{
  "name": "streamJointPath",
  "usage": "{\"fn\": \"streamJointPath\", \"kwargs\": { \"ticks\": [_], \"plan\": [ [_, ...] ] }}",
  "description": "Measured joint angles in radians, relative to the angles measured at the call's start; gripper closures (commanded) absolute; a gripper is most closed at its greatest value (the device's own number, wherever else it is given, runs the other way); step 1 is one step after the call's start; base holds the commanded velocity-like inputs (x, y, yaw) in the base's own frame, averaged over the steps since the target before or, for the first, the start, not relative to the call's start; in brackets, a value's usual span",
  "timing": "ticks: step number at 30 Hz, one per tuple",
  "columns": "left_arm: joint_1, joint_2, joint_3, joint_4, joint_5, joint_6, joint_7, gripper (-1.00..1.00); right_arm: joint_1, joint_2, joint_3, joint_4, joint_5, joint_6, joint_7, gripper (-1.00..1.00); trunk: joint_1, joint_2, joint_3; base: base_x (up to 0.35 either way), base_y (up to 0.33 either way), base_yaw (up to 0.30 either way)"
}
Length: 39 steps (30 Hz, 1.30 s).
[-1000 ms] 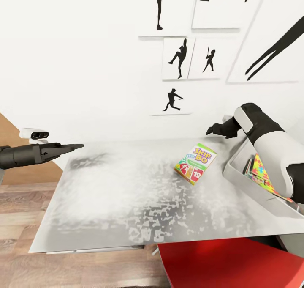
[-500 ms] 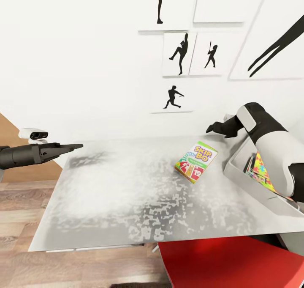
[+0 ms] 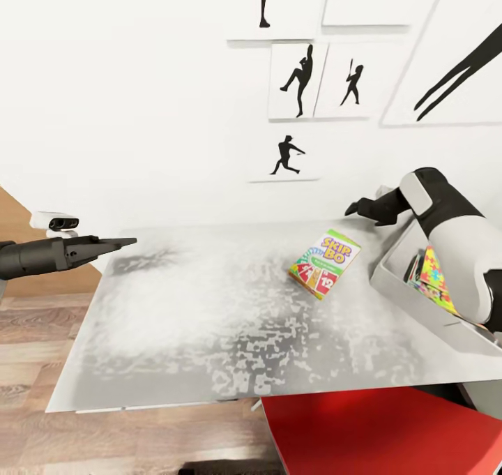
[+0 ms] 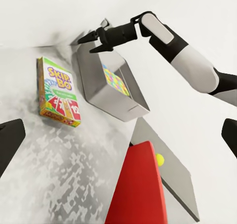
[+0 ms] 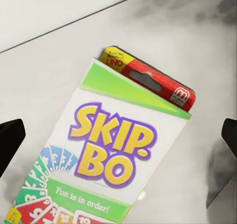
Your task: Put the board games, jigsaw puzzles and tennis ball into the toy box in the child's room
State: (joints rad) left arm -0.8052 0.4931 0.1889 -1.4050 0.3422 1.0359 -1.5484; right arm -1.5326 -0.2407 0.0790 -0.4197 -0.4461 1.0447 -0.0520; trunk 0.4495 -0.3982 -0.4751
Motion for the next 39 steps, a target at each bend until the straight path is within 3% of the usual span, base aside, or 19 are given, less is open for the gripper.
{"fn": "streamJointPath", "kwargs": {
  "ticks": [19,39],
  "plan": [
    [0.003,0.0,0.001,0.0,0.0,0.0,0.0,-1.0,0.001,-0.009,-0.019,-0.027,-0.002,0.0,-0.001,-1.0,0.0,0.0,-0.029,0.0,0.0,0.0],
    [0.005,0.0,0.002,0.0,0.0,0.0,0.0,-1.0,-0.001,-0.011,-0.021,-0.055,-0.001,0.0,-0.001,-1.0,0.0,0.0,-0.033,0.0,0.0,0.0]
  ]
}}
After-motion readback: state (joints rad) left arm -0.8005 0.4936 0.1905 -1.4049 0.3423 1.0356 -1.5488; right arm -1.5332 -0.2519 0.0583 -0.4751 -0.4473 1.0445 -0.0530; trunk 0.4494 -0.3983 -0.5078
